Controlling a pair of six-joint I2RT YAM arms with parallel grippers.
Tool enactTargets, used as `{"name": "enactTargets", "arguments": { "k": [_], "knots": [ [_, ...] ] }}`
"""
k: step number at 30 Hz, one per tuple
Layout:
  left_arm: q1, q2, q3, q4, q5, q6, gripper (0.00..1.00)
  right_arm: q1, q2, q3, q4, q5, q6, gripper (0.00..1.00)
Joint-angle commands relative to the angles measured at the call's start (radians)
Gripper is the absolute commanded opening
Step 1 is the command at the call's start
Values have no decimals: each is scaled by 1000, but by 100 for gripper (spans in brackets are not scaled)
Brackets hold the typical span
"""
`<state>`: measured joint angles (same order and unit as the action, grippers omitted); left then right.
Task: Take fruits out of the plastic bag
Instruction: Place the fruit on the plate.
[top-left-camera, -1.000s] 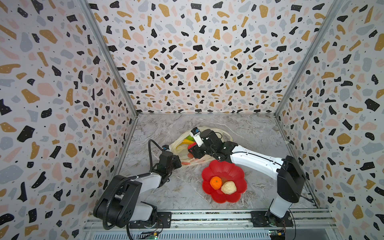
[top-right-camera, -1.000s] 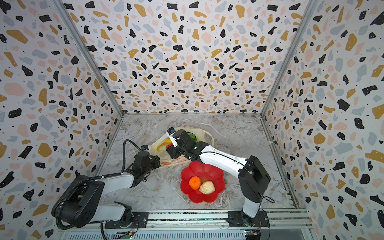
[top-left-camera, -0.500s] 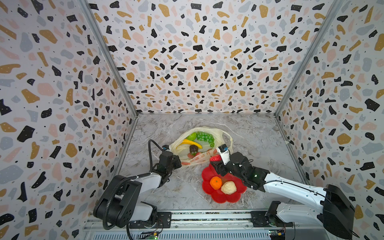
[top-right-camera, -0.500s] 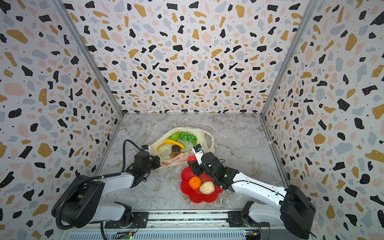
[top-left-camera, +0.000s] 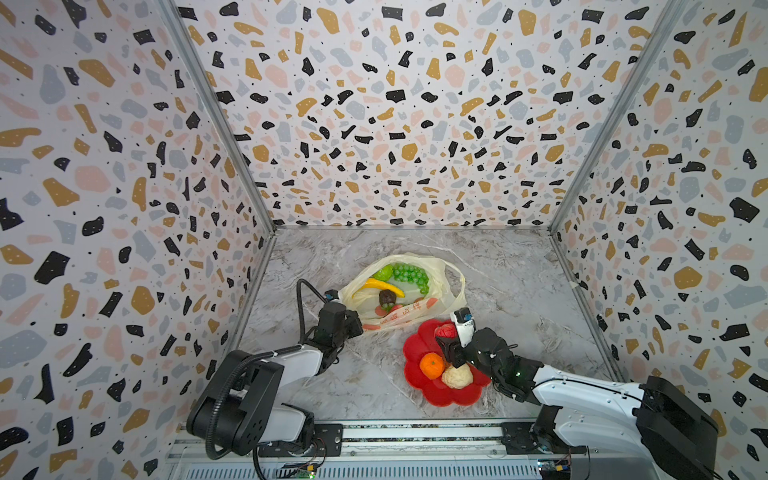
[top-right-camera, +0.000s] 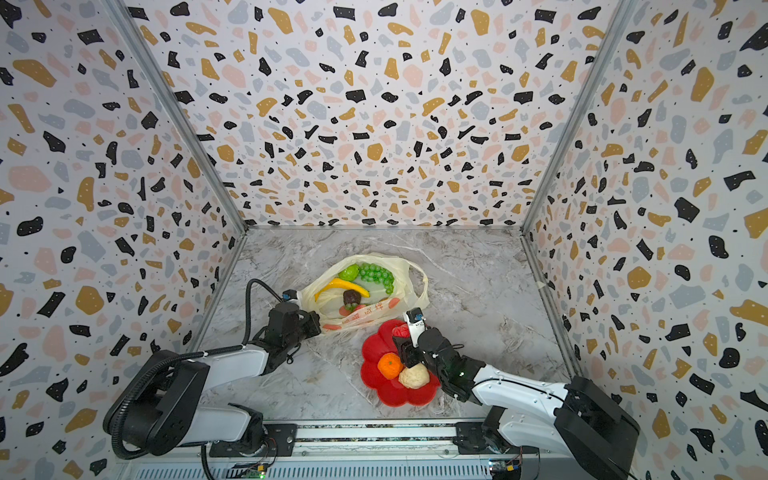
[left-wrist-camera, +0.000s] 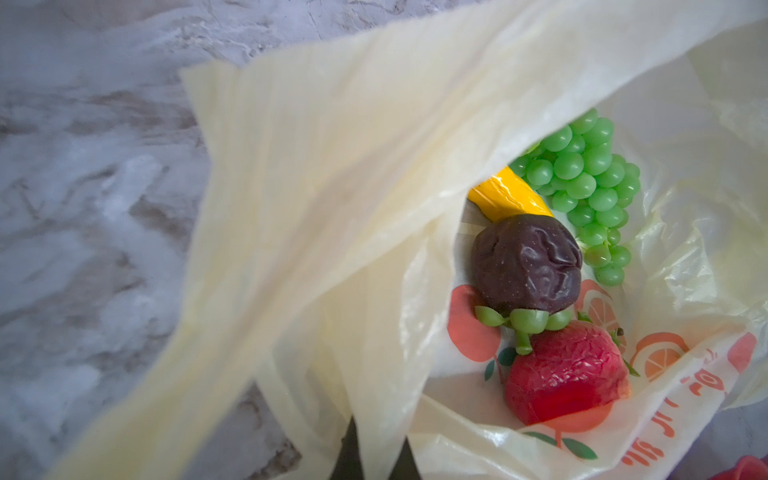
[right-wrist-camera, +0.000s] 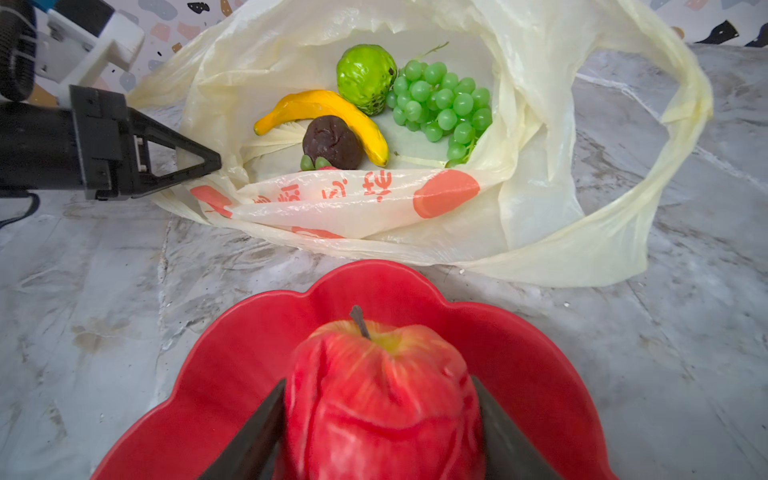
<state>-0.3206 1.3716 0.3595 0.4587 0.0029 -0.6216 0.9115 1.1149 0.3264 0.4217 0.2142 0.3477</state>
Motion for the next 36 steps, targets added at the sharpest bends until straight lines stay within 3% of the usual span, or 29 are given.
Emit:
{"name": "enactTargets", "arguments": {
  "k": [1, 24, 28, 31, 36],
  "knots": [
    [5, 8, -13, 51, 6, 3, 3, -5, 17, -27, 134, 27, 6, 62],
    [6, 8, -11, 48, 3, 5, 3, -8, 241, -47, 321, -22, -9, 68],
    [6, 7, -10, 46, 0, 7, 3, -8, 247, -43, 294, -15, 5, 71],
    [5, 5, -11, 44, -1, 7, 3, -8, 228, -52, 289, 1, 12, 80],
    [6, 3, -11, 43, -3, 7, 3, -8, 195, -56, 273, -3, 10, 80]
  ]
}}
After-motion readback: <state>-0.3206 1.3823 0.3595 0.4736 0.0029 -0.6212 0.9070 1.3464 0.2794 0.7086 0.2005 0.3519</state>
